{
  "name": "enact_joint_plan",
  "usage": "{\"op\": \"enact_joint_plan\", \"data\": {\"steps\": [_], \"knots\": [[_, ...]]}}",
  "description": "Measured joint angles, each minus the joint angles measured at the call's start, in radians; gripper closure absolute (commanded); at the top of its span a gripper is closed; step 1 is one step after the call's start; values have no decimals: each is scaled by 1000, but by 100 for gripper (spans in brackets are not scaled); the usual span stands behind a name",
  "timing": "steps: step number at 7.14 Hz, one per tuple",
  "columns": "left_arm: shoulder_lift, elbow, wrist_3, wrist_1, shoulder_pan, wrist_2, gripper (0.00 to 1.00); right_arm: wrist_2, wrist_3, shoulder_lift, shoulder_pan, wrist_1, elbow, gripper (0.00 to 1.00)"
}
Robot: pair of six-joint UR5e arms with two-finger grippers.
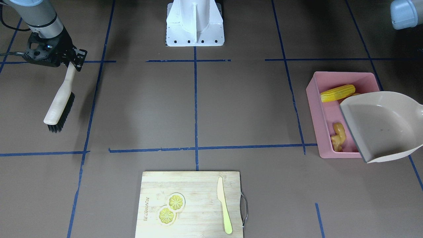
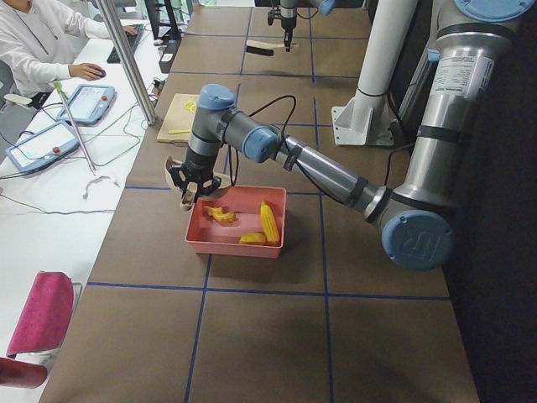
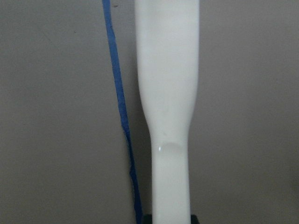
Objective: Sweep and dump trash into bin
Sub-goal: 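Lower the empty dustpan back onto the table with the left gripper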
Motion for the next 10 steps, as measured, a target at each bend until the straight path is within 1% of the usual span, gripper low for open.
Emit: {"op": "enact_joint_plan", "data": {"steps": [1, 4, 6, 7, 8, 9, 10], "knots": [[-38, 1, -73, 10, 85, -21, 100, 1, 1, 20, -10, 0, -7, 98], [-130, 16, -300, 35, 389, -28, 97, 2, 4, 52, -29, 0, -21, 98], [-156, 21, -467, 37, 531, -24, 96, 3, 0, 57, -33, 1, -22, 98], [-172, 30, -533, 36, 598, -3, 95, 6, -4, 58, -34, 1, -24, 98], [-192, 42, -575, 36, 644, 29, 93, 9, -7, 59, -34, 1, -25, 98], [-207, 57, -590, 33, 671, 50, 74, 10, -11, 61, -34, 2, -26, 98], [-219, 67, -594, 31, 684, 61, 20, 12, -25, 61, -34, 1, -31, 98]]}}
